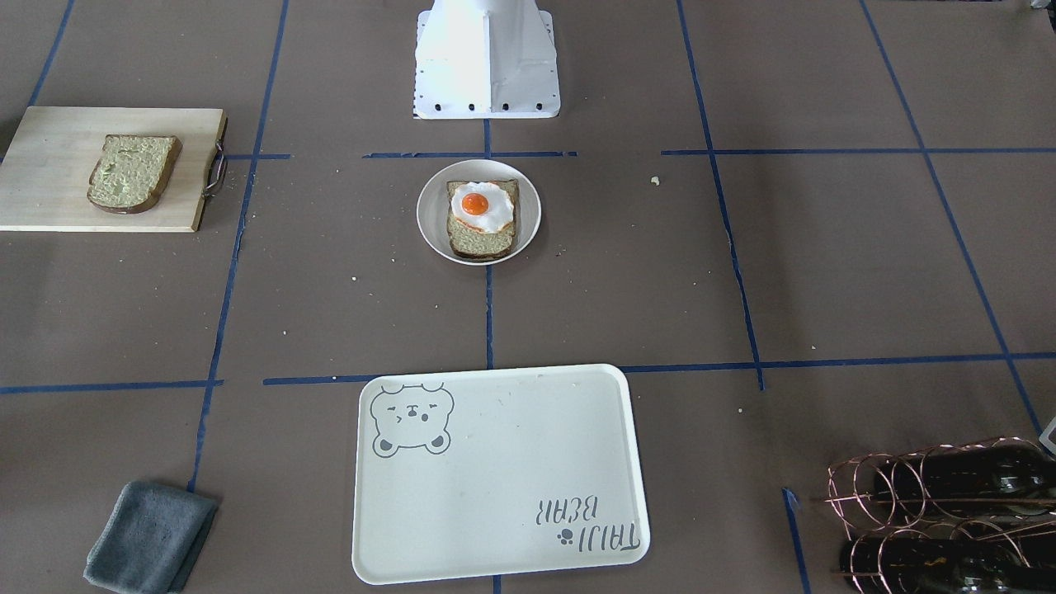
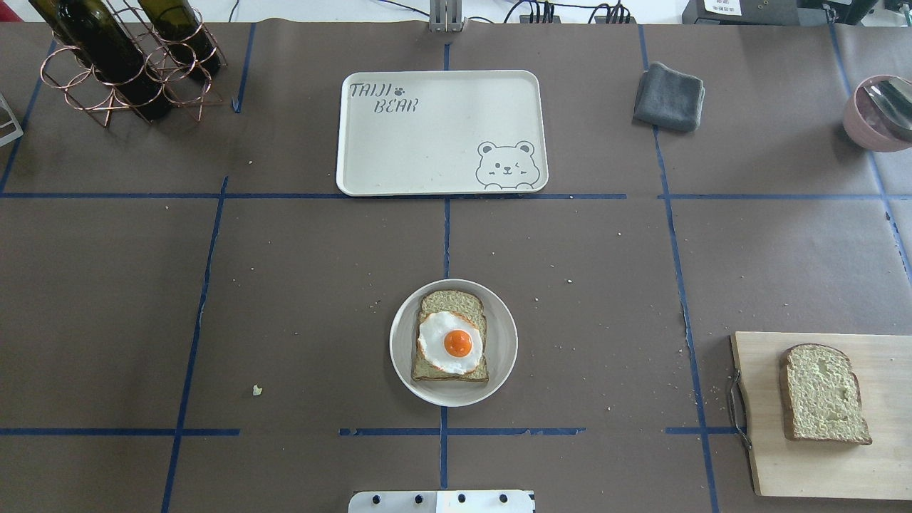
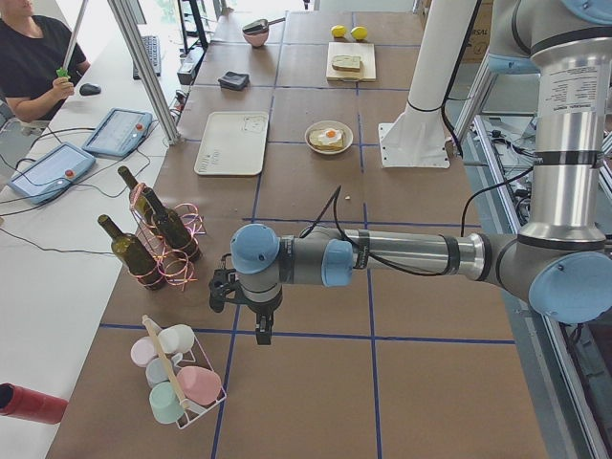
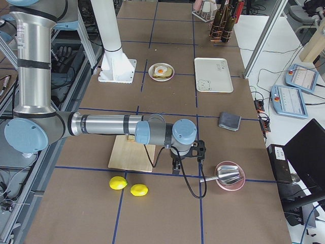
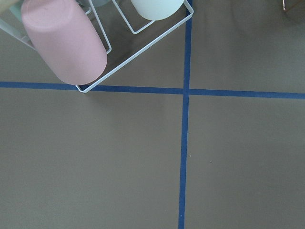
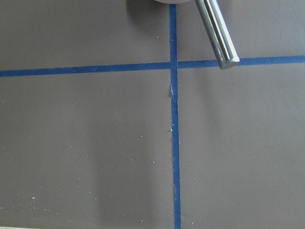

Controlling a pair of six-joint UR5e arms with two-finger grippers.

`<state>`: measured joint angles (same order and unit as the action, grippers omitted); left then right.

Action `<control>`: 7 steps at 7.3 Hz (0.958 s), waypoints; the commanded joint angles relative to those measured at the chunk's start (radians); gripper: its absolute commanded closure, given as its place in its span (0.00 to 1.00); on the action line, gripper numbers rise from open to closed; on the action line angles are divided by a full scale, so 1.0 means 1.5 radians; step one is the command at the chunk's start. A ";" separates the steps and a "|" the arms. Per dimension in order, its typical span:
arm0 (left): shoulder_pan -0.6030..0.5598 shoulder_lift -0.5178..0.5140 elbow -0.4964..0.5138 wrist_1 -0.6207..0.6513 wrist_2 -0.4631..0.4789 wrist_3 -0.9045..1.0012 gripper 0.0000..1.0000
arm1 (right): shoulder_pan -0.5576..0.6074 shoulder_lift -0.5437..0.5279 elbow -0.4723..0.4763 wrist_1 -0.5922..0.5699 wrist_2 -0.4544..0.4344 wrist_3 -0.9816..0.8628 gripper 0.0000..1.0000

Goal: Make sandwich and place on tray

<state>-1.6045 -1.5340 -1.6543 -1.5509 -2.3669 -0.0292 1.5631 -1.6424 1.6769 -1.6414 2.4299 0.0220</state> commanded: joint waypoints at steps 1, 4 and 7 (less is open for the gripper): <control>0.000 0.000 -0.001 0.000 0.000 0.000 0.00 | 0.000 0.003 0.001 0.000 0.000 0.001 0.00; 0.004 -0.034 -0.008 -0.043 0.001 -0.004 0.00 | -0.001 0.009 0.002 0.000 0.002 0.011 0.00; 0.082 -0.062 -0.004 -0.204 0.003 -0.006 0.00 | -0.020 0.071 0.006 0.000 0.007 0.017 0.00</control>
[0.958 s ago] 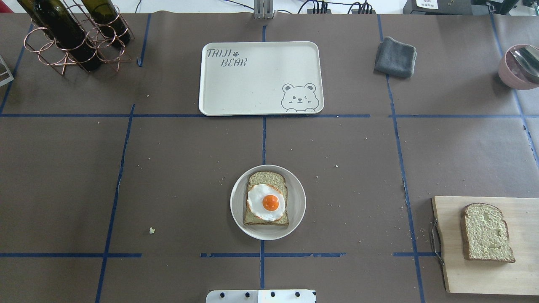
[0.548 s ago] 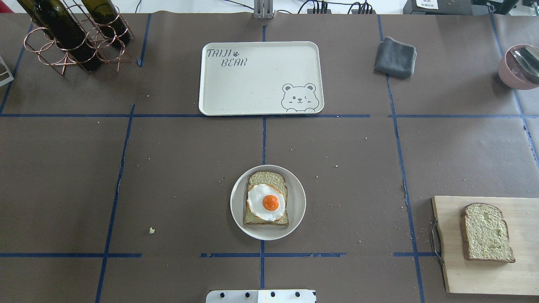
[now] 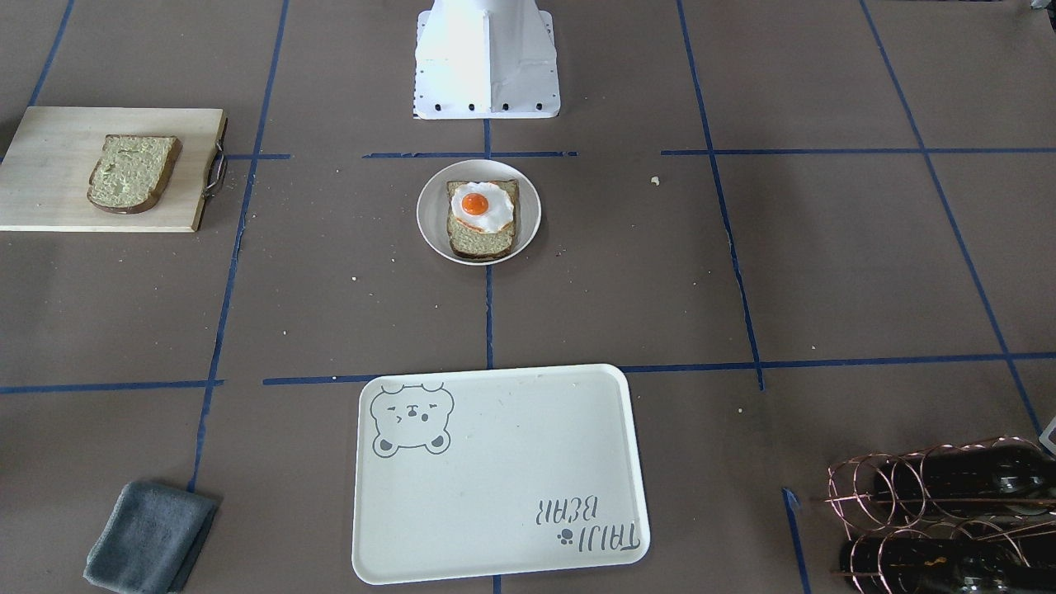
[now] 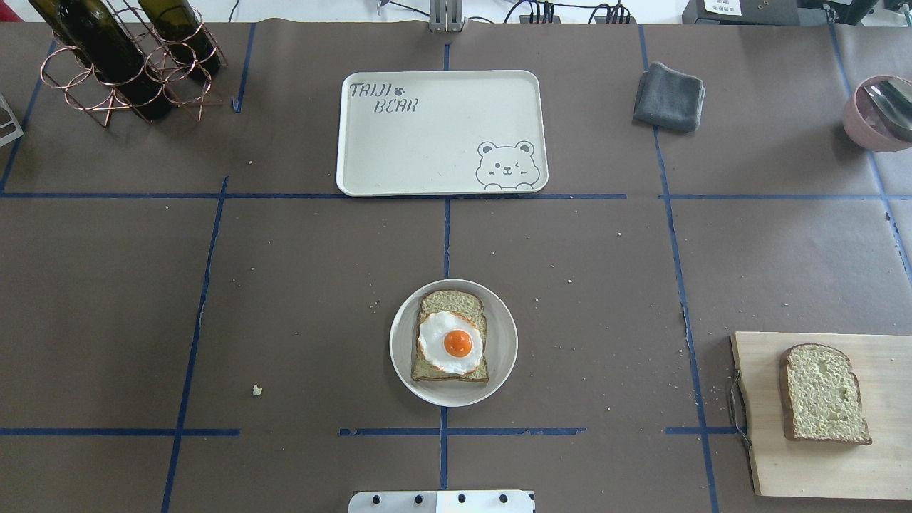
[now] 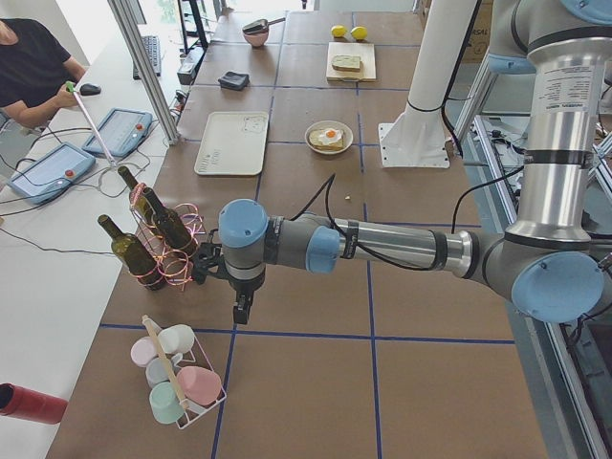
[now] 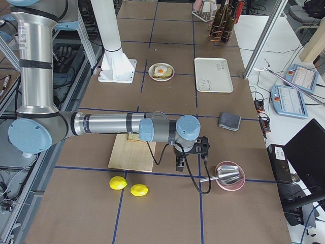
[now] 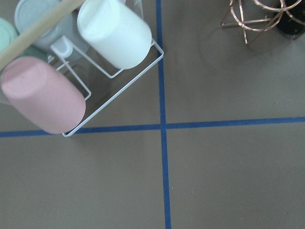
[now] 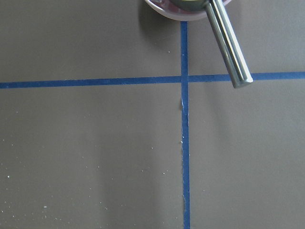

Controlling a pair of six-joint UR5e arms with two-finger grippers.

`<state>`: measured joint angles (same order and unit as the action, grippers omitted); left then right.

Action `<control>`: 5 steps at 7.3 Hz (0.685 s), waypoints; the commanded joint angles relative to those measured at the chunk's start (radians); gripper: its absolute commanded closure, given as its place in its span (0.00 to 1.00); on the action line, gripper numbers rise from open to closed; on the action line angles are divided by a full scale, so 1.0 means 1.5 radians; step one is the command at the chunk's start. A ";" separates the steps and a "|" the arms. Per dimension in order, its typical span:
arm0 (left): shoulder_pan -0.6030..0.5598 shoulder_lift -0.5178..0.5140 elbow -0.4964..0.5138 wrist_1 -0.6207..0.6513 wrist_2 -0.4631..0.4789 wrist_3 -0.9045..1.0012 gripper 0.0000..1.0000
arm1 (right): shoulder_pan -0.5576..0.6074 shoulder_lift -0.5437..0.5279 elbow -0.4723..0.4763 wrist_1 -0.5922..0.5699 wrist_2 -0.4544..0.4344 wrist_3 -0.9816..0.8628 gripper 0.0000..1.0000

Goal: Make sandwich and place on tray

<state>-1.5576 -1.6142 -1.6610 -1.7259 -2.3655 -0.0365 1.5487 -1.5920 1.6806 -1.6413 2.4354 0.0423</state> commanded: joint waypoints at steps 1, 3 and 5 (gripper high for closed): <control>0.091 -0.009 0.013 -0.146 0.000 -0.002 0.00 | -0.021 0.087 0.002 -0.002 0.002 0.012 0.00; 0.124 -0.041 0.013 -0.201 -0.002 -0.053 0.00 | -0.121 0.122 0.015 0.006 0.004 0.123 0.00; 0.175 -0.080 0.016 -0.203 -0.003 -0.166 0.00 | -0.186 0.113 0.058 0.096 0.000 0.283 0.00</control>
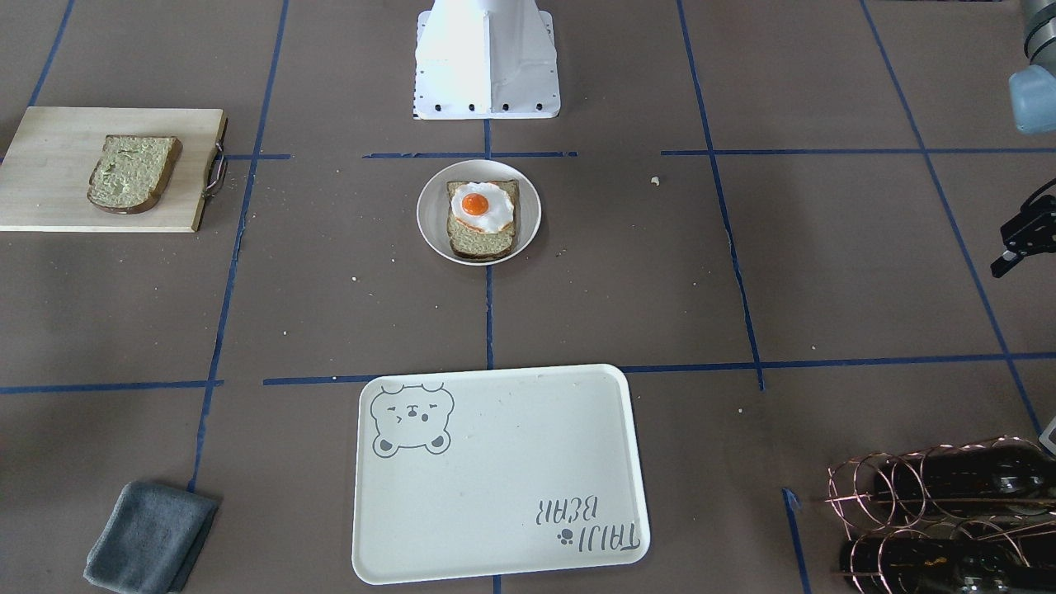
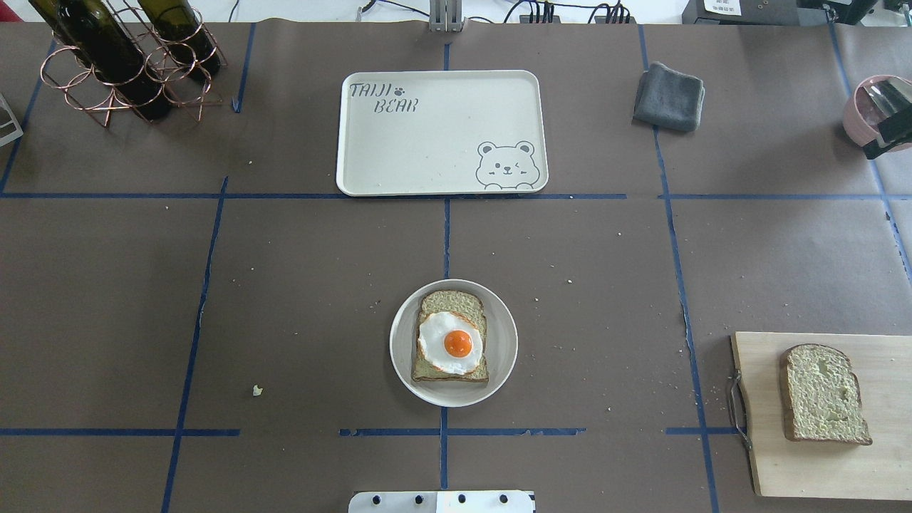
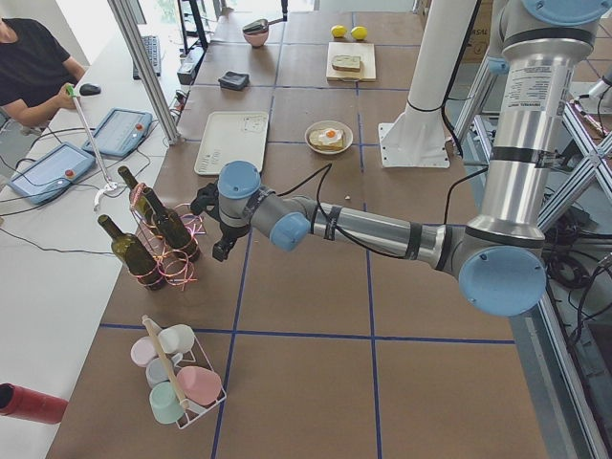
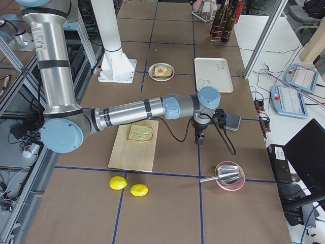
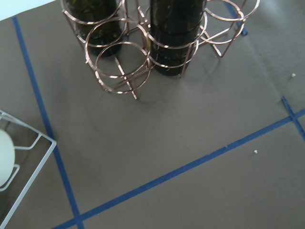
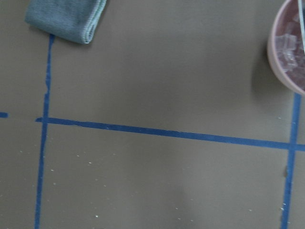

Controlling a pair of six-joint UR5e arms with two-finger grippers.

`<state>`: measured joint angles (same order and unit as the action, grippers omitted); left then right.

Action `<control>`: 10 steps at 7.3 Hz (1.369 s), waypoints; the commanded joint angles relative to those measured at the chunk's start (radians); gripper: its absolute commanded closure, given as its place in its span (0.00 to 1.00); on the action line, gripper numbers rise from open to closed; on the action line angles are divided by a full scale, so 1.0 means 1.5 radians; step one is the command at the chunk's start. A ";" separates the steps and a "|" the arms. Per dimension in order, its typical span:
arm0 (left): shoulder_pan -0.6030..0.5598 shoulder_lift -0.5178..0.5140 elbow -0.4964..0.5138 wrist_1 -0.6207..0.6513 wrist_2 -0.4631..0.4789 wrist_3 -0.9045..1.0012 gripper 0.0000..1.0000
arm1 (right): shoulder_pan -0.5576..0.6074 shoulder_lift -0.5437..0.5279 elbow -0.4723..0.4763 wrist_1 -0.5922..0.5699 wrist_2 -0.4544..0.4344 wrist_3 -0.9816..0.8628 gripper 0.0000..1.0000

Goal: Make sandwich and place on tray

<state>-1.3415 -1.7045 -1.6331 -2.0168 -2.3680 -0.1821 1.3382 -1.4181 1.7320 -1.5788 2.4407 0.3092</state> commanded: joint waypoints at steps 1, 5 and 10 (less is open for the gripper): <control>0.063 -0.031 -0.016 -0.027 -0.001 -0.128 0.00 | -0.082 -0.030 0.024 0.148 -0.022 0.204 0.00; 0.170 -0.026 -0.024 -0.183 0.010 -0.446 0.00 | -0.196 -0.283 0.130 0.421 -0.076 0.399 0.00; 0.216 -0.032 -0.055 -0.189 0.046 -0.530 0.00 | -0.358 -0.404 0.106 0.607 -0.181 0.502 0.01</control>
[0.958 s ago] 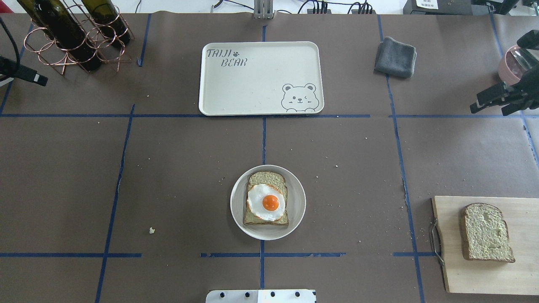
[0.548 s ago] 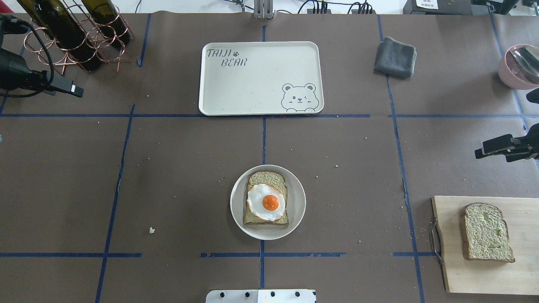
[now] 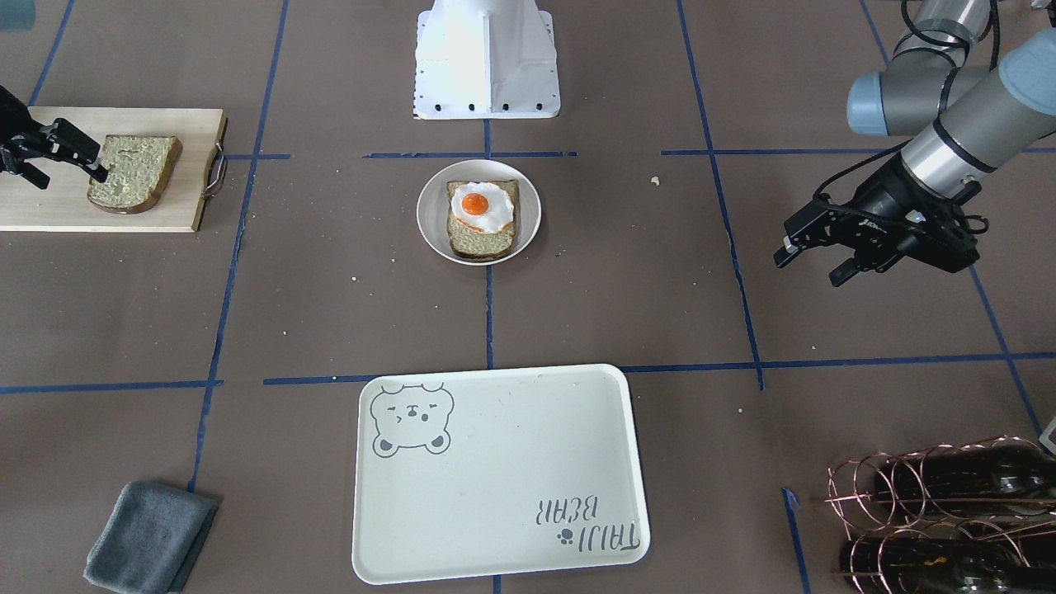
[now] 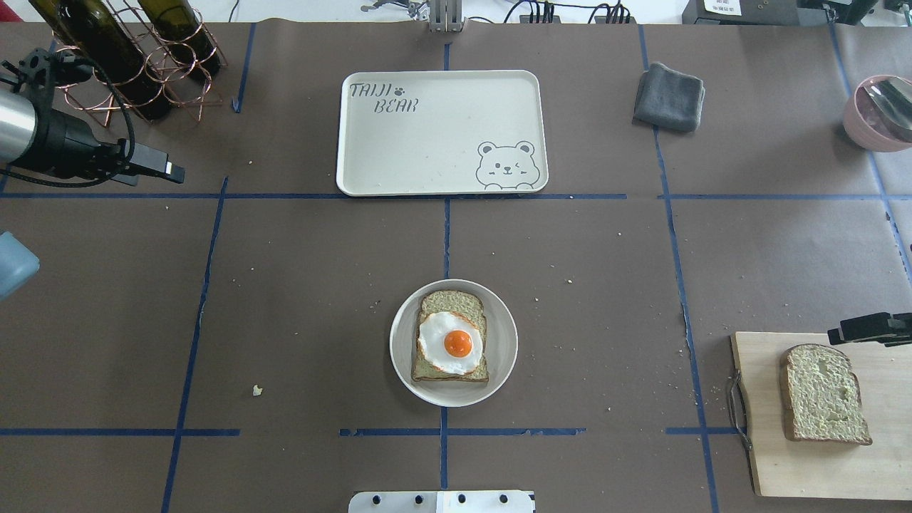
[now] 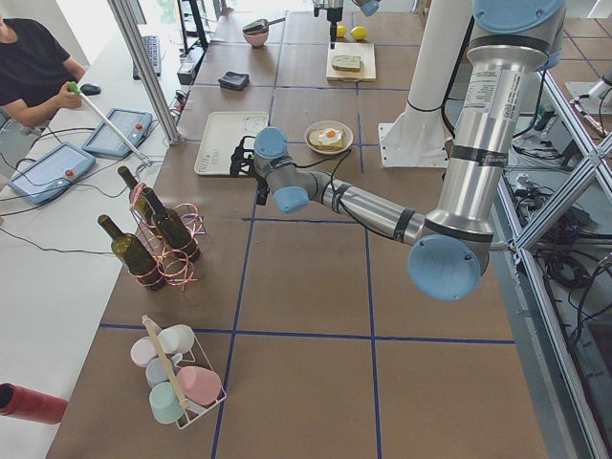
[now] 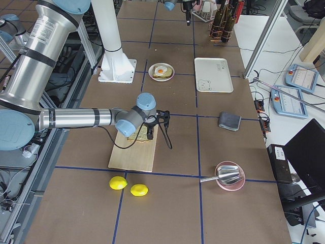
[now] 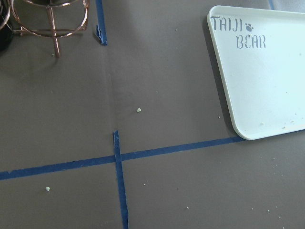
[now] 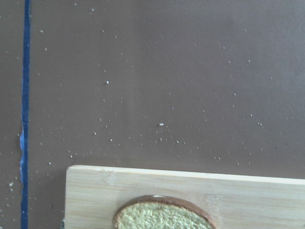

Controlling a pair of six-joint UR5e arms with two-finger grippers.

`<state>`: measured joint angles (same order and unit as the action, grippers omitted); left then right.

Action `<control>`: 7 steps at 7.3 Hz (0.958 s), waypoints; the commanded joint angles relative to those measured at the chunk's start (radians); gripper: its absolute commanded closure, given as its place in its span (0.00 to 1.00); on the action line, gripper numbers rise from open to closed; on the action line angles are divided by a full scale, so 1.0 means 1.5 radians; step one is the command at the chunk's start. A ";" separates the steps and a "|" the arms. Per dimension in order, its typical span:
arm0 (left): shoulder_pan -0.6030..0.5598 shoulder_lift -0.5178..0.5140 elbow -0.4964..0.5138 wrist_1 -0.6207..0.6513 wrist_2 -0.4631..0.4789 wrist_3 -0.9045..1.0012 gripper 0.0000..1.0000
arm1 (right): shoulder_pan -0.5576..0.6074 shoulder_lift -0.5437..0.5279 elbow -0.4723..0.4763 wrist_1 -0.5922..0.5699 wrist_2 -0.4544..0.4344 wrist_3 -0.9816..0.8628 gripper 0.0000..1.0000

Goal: Make sandwich and place on tray
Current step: 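Move the right gripper to the board bread while the left arm advances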

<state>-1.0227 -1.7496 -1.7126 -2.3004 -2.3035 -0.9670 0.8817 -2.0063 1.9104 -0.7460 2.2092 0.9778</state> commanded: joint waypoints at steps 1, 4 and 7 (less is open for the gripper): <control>0.004 -0.001 -0.002 0.000 0.003 -0.007 0.00 | -0.108 -0.025 -0.019 0.053 -0.078 0.073 0.02; 0.004 -0.001 -0.003 -0.001 0.003 -0.007 0.00 | -0.136 -0.071 -0.021 0.081 -0.085 0.073 0.04; 0.004 -0.001 -0.003 -0.001 0.003 -0.006 0.00 | -0.160 -0.067 -0.033 0.080 -0.088 0.073 0.19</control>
<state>-1.0170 -1.7518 -1.7165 -2.3025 -2.2994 -0.9761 0.6573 -2.1127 1.8706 -0.6252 2.0805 1.0876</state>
